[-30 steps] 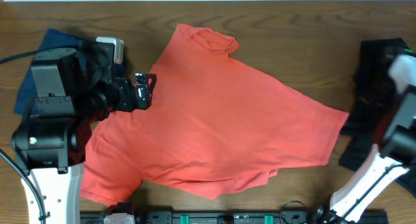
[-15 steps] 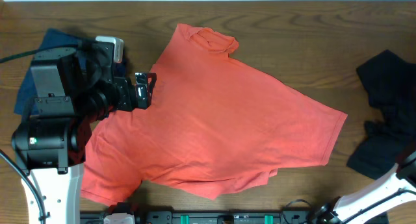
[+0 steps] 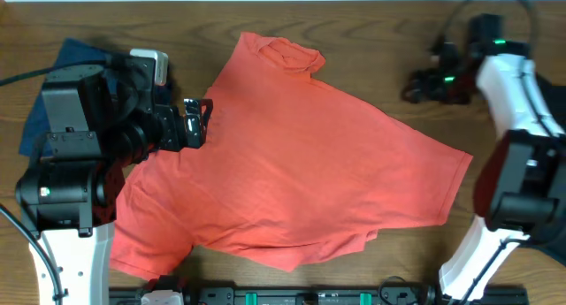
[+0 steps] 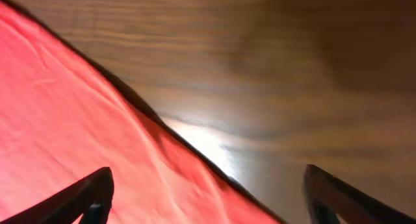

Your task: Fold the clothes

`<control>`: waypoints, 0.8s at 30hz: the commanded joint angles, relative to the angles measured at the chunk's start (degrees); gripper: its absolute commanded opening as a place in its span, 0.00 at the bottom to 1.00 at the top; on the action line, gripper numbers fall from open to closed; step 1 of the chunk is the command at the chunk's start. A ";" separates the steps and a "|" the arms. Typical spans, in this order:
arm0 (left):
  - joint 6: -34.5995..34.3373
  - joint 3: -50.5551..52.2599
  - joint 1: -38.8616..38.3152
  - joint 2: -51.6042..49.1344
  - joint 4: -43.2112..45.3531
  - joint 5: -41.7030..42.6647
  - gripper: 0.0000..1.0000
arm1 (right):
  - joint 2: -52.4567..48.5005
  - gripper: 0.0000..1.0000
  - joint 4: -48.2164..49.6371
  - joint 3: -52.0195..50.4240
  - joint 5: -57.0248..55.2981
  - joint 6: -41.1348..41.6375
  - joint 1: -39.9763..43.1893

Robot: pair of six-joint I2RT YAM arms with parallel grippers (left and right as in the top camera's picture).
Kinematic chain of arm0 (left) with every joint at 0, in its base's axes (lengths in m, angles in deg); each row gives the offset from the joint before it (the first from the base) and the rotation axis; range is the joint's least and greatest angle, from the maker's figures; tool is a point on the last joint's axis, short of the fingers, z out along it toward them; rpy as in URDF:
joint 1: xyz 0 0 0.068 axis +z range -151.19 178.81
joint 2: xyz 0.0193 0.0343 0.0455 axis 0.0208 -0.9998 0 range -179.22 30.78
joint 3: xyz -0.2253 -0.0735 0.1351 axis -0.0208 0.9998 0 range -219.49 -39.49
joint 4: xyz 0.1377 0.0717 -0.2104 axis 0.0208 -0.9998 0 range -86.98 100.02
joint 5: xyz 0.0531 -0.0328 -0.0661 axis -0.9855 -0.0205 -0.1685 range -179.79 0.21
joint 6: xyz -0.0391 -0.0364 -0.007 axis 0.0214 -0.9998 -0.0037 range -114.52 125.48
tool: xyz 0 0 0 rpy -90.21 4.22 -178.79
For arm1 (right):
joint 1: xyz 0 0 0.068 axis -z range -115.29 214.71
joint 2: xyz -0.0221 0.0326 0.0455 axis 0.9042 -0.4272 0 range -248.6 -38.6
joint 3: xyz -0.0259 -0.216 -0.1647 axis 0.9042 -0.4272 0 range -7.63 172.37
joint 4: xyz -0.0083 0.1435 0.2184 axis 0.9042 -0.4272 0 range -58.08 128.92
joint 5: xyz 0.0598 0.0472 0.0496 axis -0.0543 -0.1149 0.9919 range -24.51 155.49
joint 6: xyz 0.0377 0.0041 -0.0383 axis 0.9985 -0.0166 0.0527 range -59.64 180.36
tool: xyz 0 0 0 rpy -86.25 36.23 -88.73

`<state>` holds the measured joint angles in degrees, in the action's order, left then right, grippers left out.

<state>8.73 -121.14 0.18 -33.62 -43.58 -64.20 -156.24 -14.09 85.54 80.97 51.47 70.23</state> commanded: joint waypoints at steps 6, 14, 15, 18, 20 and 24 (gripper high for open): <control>0.72 -0.66 -0.22 0.44 0.04 1.01 0.98 | -2.05 0.87 10.05 -8.17 -5.86 -6.40 -7.06; 0.74 -0.66 -0.22 0.44 0.07 1.01 0.98 | -4.17 0.72 8.20 -10.36 -1.97 -6.40 -7.61; 0.74 -0.66 -0.22 0.44 0.07 1.01 0.98 | -4.17 0.69 7.85 -10.84 -1.36 -6.40 -7.69; 0.74 -0.66 -0.22 0.44 0.07 1.01 0.98 | -4.17 0.45 8.04 -12.66 -1.09 -6.40 -7.89; 0.74 -0.66 -0.22 0.44 0.11 1.01 0.98 | -4.17 0.05 8.46 -13.09 -1.09 -6.34 -7.89; 0.74 -0.66 -0.22 0.42 0.31 0.98 0.98 | -4.09 0.01 10.78 -12.92 -1.84 -6.45 -7.82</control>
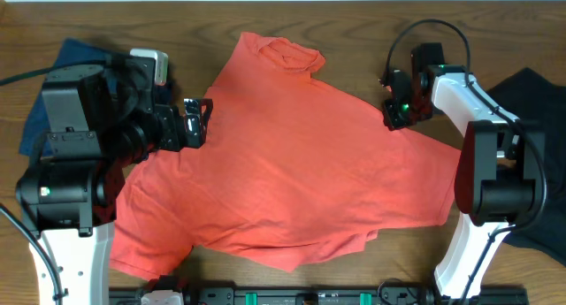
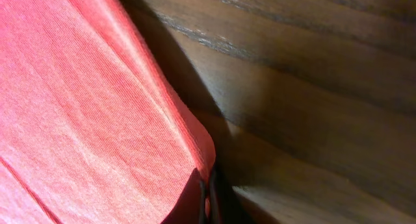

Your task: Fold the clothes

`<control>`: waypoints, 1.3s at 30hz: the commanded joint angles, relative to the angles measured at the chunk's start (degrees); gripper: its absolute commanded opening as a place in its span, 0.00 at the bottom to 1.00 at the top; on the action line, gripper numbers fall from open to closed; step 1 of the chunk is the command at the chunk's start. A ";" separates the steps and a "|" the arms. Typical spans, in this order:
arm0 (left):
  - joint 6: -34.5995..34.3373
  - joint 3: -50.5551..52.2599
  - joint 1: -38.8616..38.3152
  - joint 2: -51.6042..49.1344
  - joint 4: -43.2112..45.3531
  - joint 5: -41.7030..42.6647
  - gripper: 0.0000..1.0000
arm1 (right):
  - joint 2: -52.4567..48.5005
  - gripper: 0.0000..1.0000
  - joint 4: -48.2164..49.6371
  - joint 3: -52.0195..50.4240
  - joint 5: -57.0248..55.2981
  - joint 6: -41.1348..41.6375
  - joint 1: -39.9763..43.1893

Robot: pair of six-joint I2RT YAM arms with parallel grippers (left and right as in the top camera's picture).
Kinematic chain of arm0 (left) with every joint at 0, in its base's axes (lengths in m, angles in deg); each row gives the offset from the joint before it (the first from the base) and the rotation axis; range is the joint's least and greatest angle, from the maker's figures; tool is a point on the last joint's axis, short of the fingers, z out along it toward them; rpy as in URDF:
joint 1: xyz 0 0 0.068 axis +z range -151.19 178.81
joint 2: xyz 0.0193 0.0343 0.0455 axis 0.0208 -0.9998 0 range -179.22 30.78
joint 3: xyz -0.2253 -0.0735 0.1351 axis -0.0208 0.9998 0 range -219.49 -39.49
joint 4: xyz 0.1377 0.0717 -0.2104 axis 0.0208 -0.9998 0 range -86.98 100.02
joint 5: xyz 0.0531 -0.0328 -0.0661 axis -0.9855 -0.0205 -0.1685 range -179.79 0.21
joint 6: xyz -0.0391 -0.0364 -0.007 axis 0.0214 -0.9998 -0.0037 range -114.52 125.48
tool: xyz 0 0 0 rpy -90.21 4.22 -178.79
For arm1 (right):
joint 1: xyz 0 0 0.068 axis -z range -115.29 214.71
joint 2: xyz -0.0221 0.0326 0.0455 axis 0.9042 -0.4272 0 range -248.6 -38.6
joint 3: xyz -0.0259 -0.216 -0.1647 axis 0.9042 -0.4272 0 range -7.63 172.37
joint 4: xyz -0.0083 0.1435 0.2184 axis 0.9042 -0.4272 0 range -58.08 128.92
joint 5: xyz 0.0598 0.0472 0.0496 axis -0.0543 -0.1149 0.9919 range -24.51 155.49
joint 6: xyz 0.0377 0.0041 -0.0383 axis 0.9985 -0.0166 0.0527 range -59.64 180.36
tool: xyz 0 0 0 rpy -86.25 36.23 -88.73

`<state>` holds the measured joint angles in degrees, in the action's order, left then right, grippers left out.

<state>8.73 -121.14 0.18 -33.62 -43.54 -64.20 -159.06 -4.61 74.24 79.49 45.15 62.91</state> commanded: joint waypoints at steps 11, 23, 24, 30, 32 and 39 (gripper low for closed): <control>0.74 -0.66 -0.22 0.42 2.95 0.98 0.98 | -1.27 0.09 27.15 13.40 -10.86 7.72 2.84; 0.76 0.11 -0.22 -0.22 2.58 0.94 0.98 | 1.66 0.70 -4.63 32.94 -10.54 11.98 3.78; 0.79 0.11 -0.22 -0.61 2.27 0.96 0.98 | 2.49 0.67 -8.85 33.27 -10.54 12.76 3.78; 2.32 0.11 -0.22 -2.82 0.79 0.72 0.98 | 4.63 0.47 -33.27 32.85 -5.01 21.31 3.78; 2.51 0.11 -0.22 -3.54 0.63 0.74 0.98 | 4.66 0.42 -37.05 31.21 -4.55 22.82 3.69; 2.73 0.11 -0.22 -4.04 0.20 0.76 0.98 | 6.21 0.47 -41.27 19.56 -4.52 24.59 3.61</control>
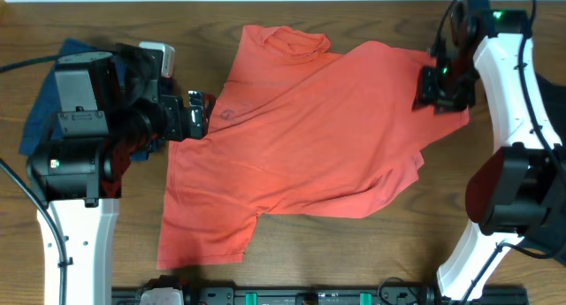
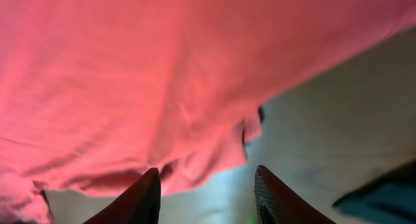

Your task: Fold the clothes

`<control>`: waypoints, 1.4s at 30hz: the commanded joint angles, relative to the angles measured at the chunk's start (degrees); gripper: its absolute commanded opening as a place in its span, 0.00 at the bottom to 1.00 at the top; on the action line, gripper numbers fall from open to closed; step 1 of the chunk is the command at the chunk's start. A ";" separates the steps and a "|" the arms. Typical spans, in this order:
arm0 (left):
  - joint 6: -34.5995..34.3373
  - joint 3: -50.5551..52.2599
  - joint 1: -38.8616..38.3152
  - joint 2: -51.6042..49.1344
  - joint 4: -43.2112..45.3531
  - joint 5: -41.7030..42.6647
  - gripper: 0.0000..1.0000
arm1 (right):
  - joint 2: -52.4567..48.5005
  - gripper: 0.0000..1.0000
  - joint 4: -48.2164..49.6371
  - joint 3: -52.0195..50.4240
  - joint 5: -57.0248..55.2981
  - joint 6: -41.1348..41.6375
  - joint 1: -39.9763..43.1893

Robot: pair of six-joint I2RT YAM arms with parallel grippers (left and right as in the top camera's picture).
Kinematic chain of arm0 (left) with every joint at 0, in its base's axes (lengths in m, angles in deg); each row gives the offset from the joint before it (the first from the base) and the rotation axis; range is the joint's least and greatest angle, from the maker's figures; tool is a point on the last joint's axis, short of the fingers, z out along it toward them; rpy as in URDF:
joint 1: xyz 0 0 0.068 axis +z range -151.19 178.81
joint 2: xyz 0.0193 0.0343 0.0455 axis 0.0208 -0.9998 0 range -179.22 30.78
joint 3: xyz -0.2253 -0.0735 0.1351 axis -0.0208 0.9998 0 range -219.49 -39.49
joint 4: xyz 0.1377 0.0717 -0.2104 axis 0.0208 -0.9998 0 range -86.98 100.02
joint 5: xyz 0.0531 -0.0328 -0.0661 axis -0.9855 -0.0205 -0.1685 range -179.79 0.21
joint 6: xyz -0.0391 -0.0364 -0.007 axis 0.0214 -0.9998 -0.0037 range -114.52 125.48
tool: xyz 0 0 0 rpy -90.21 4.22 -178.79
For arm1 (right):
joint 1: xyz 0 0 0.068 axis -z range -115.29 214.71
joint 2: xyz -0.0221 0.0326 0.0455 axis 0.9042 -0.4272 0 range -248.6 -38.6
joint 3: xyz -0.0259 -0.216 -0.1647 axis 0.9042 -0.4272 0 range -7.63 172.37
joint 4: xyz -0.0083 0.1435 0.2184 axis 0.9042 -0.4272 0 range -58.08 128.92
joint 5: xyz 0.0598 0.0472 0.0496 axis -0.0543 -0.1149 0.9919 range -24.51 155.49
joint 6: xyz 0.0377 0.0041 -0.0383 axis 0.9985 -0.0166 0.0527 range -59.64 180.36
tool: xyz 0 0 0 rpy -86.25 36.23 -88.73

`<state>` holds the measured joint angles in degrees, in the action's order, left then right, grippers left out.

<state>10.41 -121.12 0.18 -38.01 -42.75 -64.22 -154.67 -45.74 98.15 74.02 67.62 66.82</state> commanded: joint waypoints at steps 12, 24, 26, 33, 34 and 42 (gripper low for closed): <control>1.90 0.09 -0.22 1.51 -2.86 0.79 0.98 | 14.32 0.58 21.29 -40.65 3.78 4.96 -0.48; 2.56 0.09 -0.22 0.98 -2.93 0.79 0.98 | 14.23 0.04 34.45 -52.52 2.21 12.00 -0.50; 2.56 0.09 -0.22 0.55 -2.97 0.79 0.98 | 14.75 0.01 32.46 -51.39 -2.49 12.02 -0.07; 2.54 0.13 -0.22 -1.31 -3.63 0.81 0.98 | 22.27 0.01 15.43 -44.98 -17.57 20.59 1.99; 2.54 0.13 -0.22 -1.62 -3.76 0.81 0.98 | 24.15 0.01 12.57 -44.37 -19.71 22.84 2.27; 2.54 0.13 -0.22 -3.48 -4.17 0.83 0.98 | 33.24 0.09 5.33 -44.22 -22.08 27.43 4.70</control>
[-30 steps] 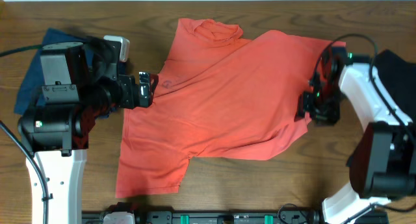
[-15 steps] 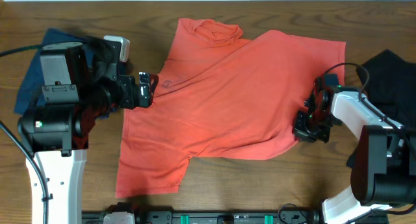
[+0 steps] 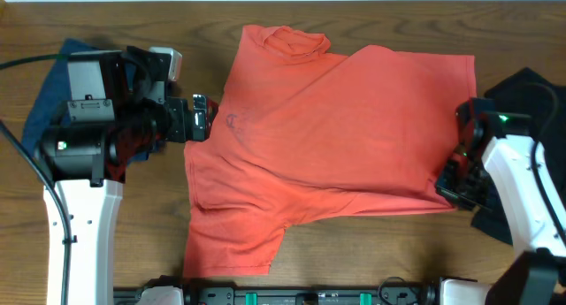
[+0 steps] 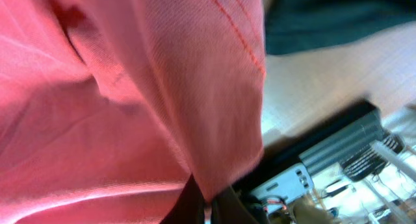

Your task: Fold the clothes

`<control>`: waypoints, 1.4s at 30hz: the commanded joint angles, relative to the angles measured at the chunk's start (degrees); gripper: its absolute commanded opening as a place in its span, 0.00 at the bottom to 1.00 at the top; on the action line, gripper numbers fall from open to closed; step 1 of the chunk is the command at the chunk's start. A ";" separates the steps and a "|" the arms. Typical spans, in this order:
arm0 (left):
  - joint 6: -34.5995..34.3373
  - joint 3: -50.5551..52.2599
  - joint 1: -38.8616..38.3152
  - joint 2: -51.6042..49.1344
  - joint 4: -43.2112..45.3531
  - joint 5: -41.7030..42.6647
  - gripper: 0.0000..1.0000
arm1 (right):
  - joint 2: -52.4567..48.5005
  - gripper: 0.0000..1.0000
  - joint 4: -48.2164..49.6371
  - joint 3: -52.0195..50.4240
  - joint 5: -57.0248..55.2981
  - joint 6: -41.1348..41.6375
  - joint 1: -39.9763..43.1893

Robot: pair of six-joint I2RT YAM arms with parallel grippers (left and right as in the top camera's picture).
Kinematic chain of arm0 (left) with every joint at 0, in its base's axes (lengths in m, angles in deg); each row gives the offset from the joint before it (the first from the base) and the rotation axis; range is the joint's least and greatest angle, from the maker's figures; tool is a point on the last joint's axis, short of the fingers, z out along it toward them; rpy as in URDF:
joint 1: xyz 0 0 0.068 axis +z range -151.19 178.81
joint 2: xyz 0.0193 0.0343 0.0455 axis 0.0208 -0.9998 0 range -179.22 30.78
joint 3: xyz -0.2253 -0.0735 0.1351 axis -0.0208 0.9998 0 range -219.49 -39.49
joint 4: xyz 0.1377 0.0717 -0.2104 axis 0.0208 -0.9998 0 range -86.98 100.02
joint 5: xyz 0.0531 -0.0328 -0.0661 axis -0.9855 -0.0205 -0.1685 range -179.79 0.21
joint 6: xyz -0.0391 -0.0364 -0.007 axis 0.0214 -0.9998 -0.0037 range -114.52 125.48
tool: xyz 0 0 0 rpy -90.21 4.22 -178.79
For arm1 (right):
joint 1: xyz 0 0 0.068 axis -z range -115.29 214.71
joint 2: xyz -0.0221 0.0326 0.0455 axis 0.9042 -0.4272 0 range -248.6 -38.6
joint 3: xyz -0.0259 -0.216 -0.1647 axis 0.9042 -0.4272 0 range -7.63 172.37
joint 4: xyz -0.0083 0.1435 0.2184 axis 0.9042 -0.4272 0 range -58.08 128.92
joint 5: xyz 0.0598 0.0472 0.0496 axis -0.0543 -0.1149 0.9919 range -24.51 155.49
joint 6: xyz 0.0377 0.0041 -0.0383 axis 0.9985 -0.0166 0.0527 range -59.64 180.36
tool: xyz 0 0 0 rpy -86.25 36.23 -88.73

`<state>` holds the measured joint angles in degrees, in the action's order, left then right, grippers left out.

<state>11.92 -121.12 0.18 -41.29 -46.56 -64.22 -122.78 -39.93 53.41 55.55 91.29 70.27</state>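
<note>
A red T-shirt (image 3: 336, 128) lies spread on the wooden table, its collar (image 3: 296, 40) toward the far edge and one sleeve (image 3: 230, 243) at the front left. My left gripper (image 3: 202, 121) sits at the shirt's left edge, shut on the fabric there. At the shirt's front right corner, my right gripper (image 3: 449, 188) is shut on the cloth. In the right wrist view the red fabric (image 4: 130, 87) fills the frame and runs down into the closed right gripper (image 4: 209, 208).
A dark blue cloth (image 3: 49, 93) lies under the left arm. Beside the right arm at the table's right edge lies a dark garment (image 3: 526, 88), seen as a dark garment (image 4: 325, 16) in the wrist view. An equipment rail (image 3: 309, 296) runs along the front edge.
My right gripper, still shut on the shirt, has gone from the far right of the table to the front right. The shirt's right side now lies flatter and straighter. The left gripper has barely moved.
At first my right gripper was open, off the shirt at the far right, while the left gripper sat at the shirt's left edge. Then the right gripper was shut on the right edge. Later it held that fabric raised at the far right, and now at the front right.
</note>
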 commanded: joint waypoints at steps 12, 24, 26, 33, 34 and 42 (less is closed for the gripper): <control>1.97 1.14 -0.22 -0.35 -7.48 0.81 0.98 | 2.16 0.76 9.90 0.50 6.97 -11.47 3.91; -1.36 22.23 -0.22 -4.68 2.80 -0.11 0.66 | 2.16 0.33 25.09 0.50 29.18 -19.87 3.37; -2.25 25.90 -0.22 -6.93 7.63 -0.72 0.49 | 2.16 0.32 25.92 0.50 29.83 -19.87 3.37; -2.51 30.23 -0.22 -16.22 19.19 -2.23 0.19 | 2.16 0.31 26.14 0.50 29.64 -19.87 3.37; -2.54 30.32 -0.22 -18.18 20.31 -3.56 0.13 | 2.16 0.30 26.21 0.50 29.38 -19.85 3.37; -11.13 30.32 0.13 -28.24 21.38 -14.67 0.06 | 1.03 0.26 27.17 0.28 18.60 -13.53 3.39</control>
<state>5.95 -91.35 0.15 -67.52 -24.72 -71.68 -121.27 -12.98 53.45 80.36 74.09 73.97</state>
